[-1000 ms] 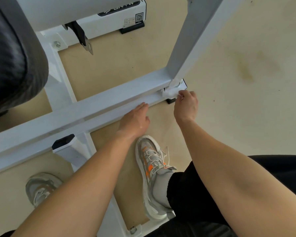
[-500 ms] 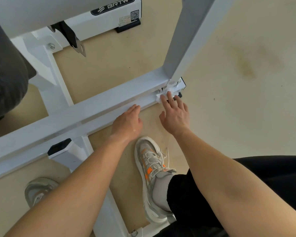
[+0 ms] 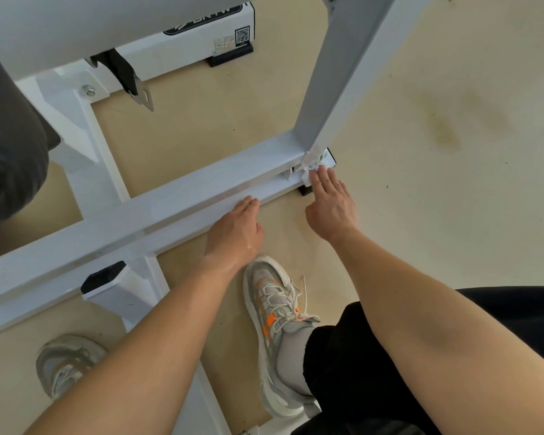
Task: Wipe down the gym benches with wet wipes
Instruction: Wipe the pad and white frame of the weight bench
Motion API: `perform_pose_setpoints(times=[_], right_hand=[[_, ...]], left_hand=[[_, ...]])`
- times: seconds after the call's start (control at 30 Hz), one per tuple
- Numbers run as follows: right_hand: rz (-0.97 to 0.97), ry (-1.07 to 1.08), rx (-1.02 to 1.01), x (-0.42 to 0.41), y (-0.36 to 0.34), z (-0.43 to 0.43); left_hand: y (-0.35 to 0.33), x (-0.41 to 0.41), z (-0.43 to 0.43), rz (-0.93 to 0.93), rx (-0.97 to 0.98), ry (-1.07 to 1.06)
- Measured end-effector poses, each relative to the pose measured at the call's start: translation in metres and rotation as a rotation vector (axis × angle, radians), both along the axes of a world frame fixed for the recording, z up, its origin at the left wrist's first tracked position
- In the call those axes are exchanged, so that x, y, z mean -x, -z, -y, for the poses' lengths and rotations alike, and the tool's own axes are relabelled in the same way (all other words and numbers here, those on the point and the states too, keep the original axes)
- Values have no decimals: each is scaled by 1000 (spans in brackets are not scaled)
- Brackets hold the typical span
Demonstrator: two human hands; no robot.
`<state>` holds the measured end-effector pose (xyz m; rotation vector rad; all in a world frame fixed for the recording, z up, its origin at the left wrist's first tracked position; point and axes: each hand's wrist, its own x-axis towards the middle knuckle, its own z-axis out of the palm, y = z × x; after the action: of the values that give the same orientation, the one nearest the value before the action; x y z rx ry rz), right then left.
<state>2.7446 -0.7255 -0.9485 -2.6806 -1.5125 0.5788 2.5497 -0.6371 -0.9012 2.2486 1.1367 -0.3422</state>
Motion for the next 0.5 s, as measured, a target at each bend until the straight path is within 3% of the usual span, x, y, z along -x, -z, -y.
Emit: perform_pose_setpoints(times=[0.37, 0.5], right_hand=[[-58, 86, -24, -2, -14, -6], [-112, -11, -48, 38, -15, -13]], left_hand=[[-3, -7, 7, 24, 4, 8], [-1, 6, 8, 8, 4, -8]])
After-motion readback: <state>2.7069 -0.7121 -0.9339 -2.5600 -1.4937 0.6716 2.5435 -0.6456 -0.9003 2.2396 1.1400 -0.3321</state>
